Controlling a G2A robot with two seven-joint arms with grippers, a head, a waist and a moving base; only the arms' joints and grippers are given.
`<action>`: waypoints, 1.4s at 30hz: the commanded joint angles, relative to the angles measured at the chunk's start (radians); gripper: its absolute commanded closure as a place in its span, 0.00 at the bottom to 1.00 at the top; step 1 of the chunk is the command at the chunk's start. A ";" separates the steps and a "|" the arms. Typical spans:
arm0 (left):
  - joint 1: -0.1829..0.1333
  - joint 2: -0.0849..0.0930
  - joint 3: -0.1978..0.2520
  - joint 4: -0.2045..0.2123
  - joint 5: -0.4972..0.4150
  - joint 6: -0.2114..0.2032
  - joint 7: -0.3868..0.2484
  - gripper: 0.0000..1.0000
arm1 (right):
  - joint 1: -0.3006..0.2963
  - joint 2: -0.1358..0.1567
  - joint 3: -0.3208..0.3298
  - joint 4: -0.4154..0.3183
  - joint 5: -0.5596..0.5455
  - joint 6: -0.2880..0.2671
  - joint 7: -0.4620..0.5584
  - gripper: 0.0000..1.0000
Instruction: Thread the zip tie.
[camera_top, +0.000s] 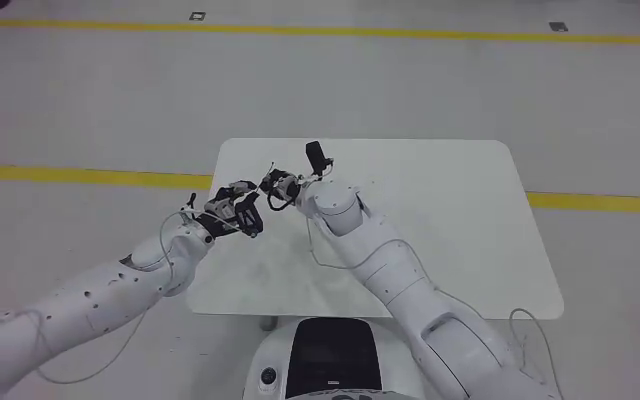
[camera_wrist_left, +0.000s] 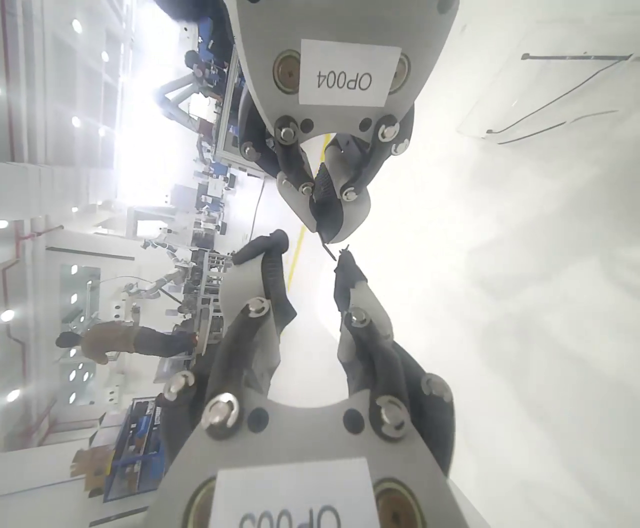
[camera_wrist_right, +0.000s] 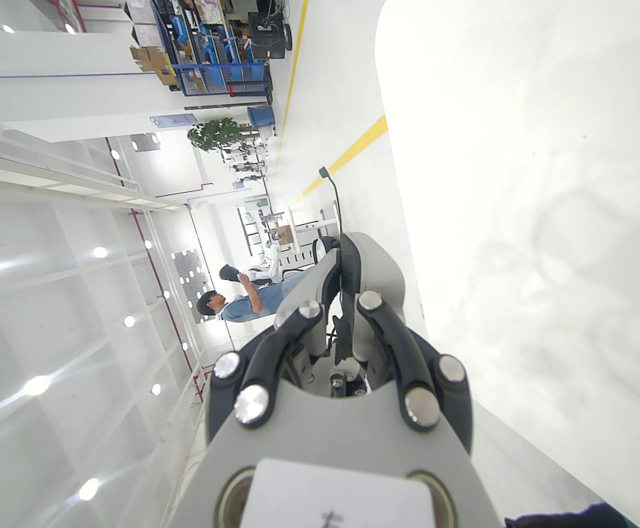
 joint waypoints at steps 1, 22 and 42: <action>0.001 -0.001 0.000 0.001 0.000 -0.001 -0.001 0.81 | 0.001 0.000 -0.002 0.001 0.001 0.000 0.001 1.00; -0.004 -0.014 0.000 0.020 0.000 -0.016 -0.007 0.85 | -0.006 0.004 -0.016 -0.018 0.005 0.000 0.026 1.00; 0.000 -0.019 0.000 0.035 0.000 -0.024 -0.001 1.00 | -0.001 0.009 -0.022 -0.010 0.007 0.000 0.037 0.00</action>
